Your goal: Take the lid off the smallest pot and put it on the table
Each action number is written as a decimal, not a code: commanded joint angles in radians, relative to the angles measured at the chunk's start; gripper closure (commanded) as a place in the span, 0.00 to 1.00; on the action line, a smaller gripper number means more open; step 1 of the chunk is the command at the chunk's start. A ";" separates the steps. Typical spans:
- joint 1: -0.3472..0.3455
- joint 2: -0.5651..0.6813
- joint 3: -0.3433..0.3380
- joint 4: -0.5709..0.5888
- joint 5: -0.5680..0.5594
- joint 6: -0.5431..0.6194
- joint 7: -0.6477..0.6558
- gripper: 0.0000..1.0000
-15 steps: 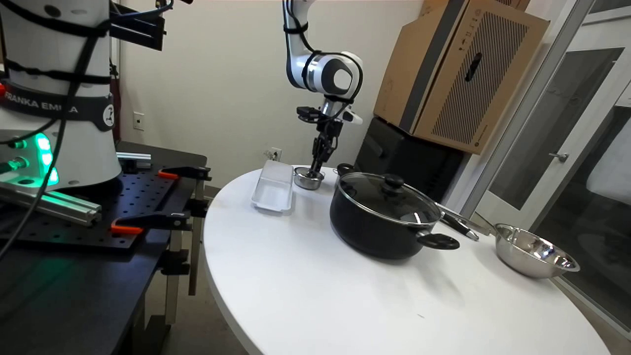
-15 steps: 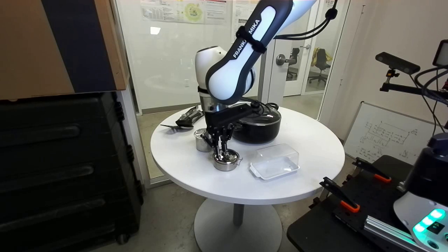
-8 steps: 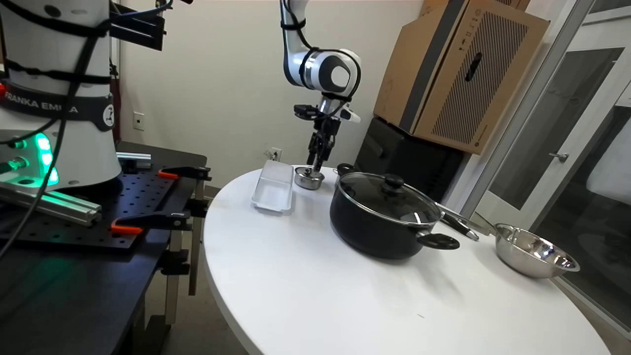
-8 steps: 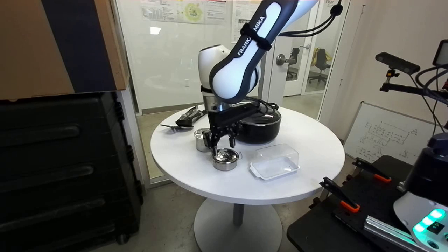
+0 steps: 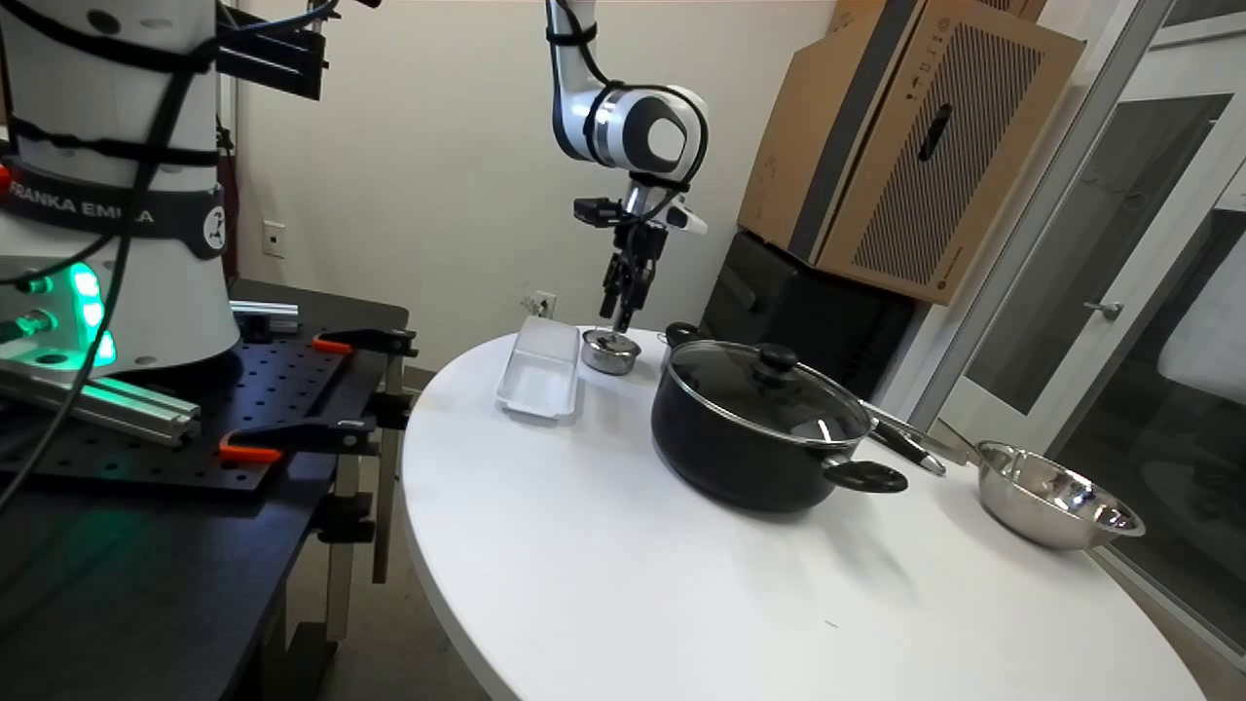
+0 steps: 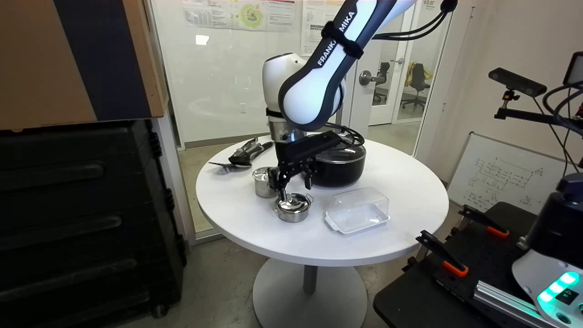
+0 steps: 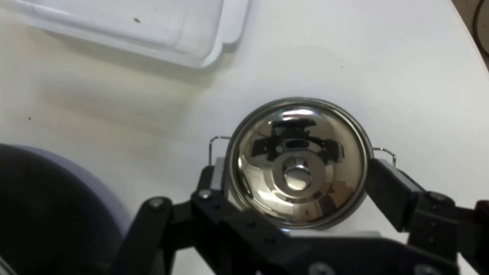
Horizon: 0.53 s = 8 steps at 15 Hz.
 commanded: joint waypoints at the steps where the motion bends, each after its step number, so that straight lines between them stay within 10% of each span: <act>1: 0.003 -0.019 -0.002 -0.034 0.011 0.010 0.024 0.14; 8: 0.003 0.000 -0.015 -0.022 0.000 0.011 0.052 0.15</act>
